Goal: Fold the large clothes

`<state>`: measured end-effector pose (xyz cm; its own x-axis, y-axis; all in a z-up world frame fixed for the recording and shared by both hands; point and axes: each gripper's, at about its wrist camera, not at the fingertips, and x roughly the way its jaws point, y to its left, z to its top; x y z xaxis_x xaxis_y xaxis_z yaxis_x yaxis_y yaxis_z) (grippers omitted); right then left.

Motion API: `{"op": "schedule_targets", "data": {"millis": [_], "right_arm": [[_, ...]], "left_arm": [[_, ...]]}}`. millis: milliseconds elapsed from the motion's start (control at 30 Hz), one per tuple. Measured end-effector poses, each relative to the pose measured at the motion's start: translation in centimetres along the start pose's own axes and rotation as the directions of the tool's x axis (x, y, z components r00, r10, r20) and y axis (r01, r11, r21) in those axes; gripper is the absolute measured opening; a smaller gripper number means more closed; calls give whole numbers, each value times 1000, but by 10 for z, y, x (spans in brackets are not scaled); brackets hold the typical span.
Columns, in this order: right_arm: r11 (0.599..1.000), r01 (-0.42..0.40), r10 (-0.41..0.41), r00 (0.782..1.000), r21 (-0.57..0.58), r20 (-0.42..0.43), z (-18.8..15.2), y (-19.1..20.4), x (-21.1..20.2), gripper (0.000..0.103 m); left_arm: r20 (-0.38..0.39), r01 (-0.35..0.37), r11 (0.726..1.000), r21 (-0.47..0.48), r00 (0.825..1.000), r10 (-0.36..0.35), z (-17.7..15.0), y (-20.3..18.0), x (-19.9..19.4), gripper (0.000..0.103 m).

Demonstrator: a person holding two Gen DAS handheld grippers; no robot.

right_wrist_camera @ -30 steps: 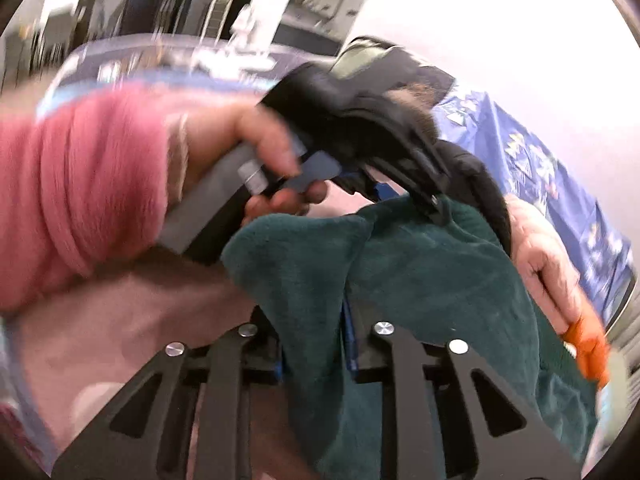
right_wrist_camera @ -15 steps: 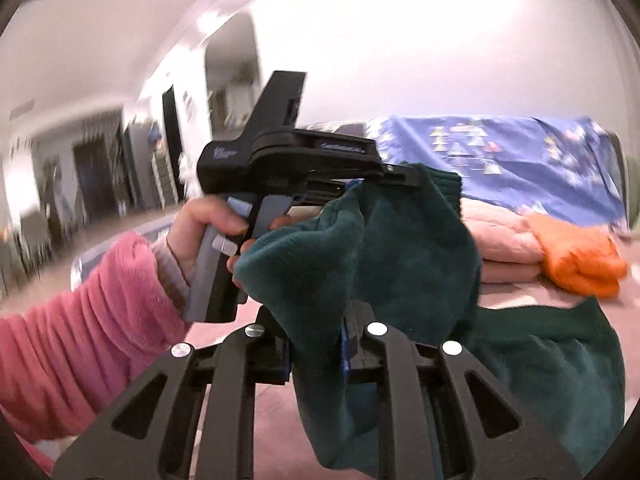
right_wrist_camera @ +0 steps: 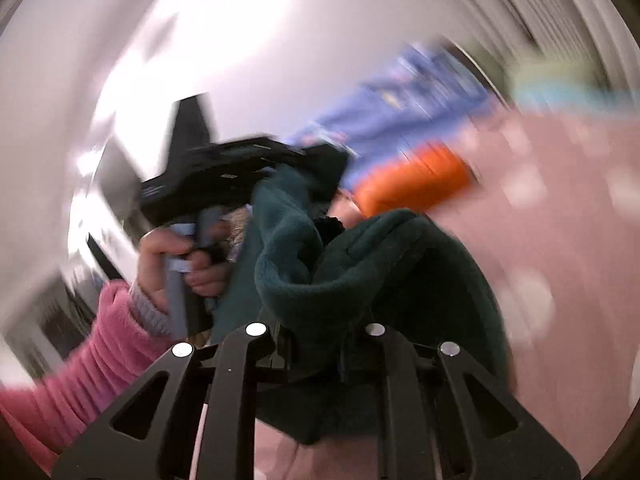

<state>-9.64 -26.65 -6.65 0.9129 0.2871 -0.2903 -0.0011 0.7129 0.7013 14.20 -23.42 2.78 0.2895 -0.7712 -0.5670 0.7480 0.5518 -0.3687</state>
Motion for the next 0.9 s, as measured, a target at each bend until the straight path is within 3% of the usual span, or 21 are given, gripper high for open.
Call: {"op": "schedule_targets", "data": {"millis": [67,167,233,300,333,400,433,467,500,533,633,667,700,800,900], "right_arm": [[998,8,-6,1000,60,-30,-13,-22,2,16],[996,-2,7,999,90,-48,-28,-34,2,16],[994,-27,34,998,105,-62,-29,-39,2,17],[993,-48,57,995,109,-80,-29,-46,-1,18],[993,-54,63,995,110,-81,-28,-49,-3,19],[990,-62,74,993,130,-88,-21,-54,1,33],[988,-59,73,993,143,-90,-15,-56,2,50],[985,-70,85,992,157,-95,-10,-57,3,58],[983,-82,99,990,161,-101,-10,-52,3,58],[982,-97,117,987,164,-114,-7,-50,6,59],[976,-136,158,979,168,-126,-6,-48,11,61],[977,-132,153,980,166,-124,-5,-47,15,48],[983,-122,137,985,137,-105,-3,-42,14,39],[999,-10,9,999,-44,-32,3,-18,5,36],[993,71,-79,994,-98,-79,0,-36,18,36]], "left_arm": [[-10,25,1000,3,1000,-25,-1,-7,10,19],[12,-36,996,83,999,35,-1,-19,-1,20],[22,-116,980,160,993,114,-7,-23,-15,29],[22,-186,955,230,982,186,-16,-23,-21,49],[-2,-201,948,247,978,208,-22,-19,-17,50],[-58,-223,938,264,967,246,-35,-12,-5,52],[-55,-264,919,293,955,292,-47,-11,4,52],[-47,-305,890,339,939,339,-58,-11,12,52],[-36,-327,871,366,930,365,-65,-10,15,52],[-28,-332,871,363,930,366,-68,-8,14,52],[-3,-294,914,278,952,307,-70,7,-2,52],[-1,-299,917,265,951,310,-71,11,-4,53],[1,-310,915,257,947,321,-71,13,-4,53],[16,-331,909,254,941,338,-70,8,0,53],[18,-376,884,277,922,386,-67,-2,16,53]]}}
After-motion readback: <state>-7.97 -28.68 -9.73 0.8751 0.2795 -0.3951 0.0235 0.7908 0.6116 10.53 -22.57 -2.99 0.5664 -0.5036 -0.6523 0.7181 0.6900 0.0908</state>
